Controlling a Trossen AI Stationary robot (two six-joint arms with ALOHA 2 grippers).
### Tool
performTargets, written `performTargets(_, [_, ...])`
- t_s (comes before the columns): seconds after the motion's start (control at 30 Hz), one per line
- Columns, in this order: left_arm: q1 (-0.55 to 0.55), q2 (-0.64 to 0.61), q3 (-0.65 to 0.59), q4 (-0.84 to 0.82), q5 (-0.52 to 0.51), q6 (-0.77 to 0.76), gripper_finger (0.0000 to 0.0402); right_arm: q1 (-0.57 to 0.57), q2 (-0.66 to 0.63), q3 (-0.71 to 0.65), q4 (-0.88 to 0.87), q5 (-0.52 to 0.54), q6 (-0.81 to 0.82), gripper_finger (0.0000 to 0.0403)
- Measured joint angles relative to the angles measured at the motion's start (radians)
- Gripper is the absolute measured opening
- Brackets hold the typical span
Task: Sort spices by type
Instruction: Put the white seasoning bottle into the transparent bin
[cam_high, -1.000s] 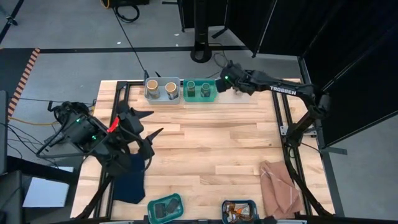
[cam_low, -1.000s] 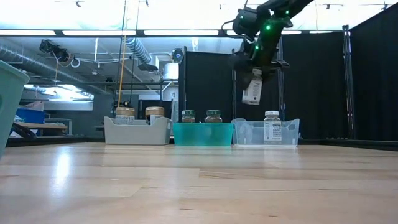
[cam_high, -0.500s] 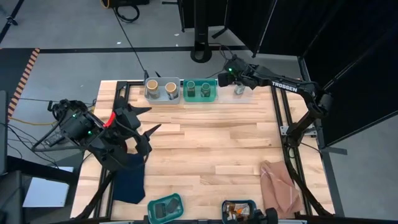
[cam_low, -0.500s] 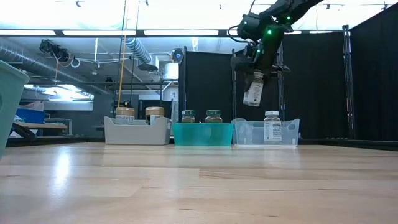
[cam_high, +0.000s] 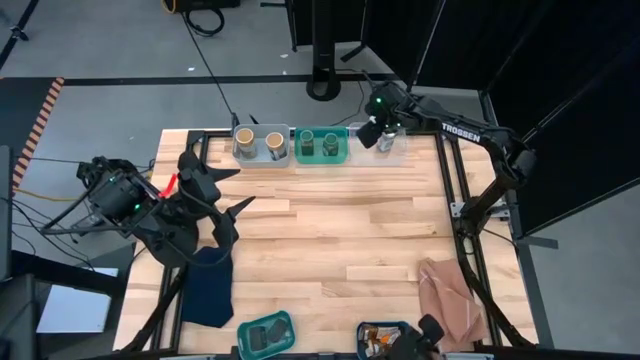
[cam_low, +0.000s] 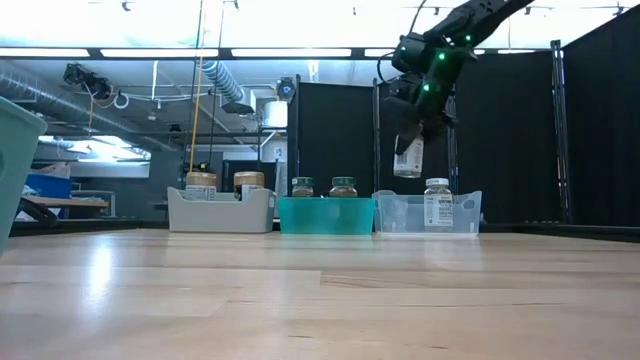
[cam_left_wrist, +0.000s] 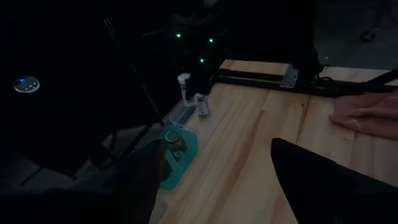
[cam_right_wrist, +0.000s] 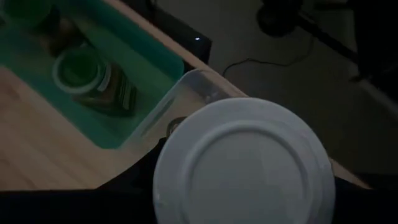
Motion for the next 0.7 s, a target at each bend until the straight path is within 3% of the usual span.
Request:
performTargets(0.27, [0.000,-0.014,0.000,0.000,0.005,0.023,0.0300,0.006,0.094,0.001,-0.015,-0.050,-0.186,0.0205])
performTargets(0.5, [0.000,-0.041,0.000,0.000,0.006,0.026,0.0300,0.035,0.198,0.000,0.003,-0.045,-0.251,0.0205])
performTargets(0.7, [0.000,-0.059,0.000,0.000,0.005,0.024,0.0300,0.034,0.214,0.000,0.046,-0.066,-0.314,0.0205])
